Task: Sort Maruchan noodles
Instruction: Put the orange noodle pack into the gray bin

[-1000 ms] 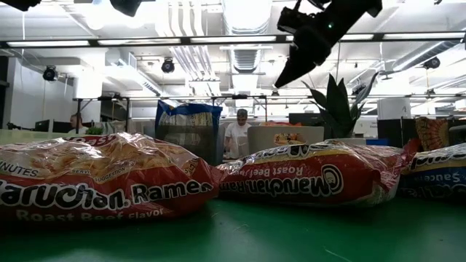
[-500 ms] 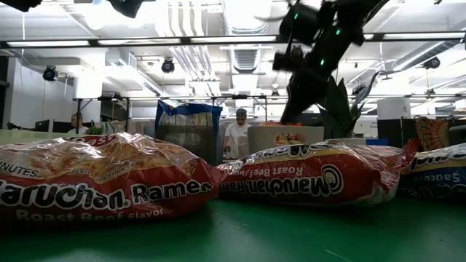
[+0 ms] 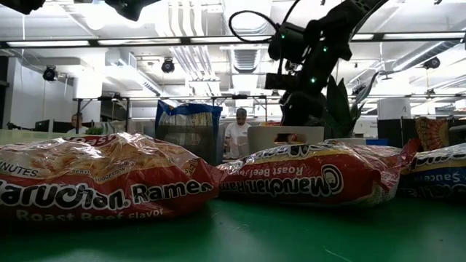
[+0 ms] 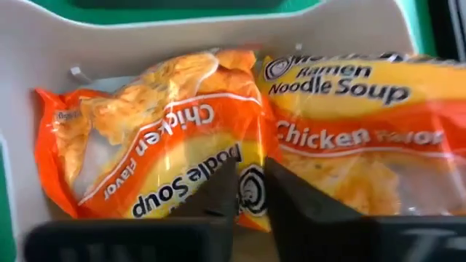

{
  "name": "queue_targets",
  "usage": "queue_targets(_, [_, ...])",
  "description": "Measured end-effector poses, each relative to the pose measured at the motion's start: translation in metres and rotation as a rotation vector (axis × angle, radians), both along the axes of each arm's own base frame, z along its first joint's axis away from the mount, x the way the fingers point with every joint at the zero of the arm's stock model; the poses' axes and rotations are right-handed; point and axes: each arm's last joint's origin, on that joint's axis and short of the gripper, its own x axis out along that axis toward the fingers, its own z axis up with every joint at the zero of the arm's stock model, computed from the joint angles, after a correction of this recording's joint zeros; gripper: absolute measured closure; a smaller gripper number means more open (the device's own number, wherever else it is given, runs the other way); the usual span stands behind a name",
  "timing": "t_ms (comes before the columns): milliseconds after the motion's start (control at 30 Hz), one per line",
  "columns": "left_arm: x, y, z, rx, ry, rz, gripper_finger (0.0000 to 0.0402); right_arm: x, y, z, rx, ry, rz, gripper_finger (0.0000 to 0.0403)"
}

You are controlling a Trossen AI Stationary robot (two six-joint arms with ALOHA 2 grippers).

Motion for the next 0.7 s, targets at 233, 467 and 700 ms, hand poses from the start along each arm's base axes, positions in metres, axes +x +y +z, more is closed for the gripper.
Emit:
queue_targets(233, [0.000,0.001,0.000,-0.002,-0.005,0.003,0.0402,-0.001,0.011,0.018,-0.017,-0.029,0.045,0.0394])
queue_targets(467, [0.000,0.001,0.000,-0.004,-0.007,0.004,0.0402,0.000,0.025,0.023,0.000,-0.043,0.061,0.0394])
queue_targets(700, [0.000,0.002,0.001,-0.013,-0.015,0.006,0.0402,0.001,0.023,0.021,0.014,-0.043,0.035,0.0344])
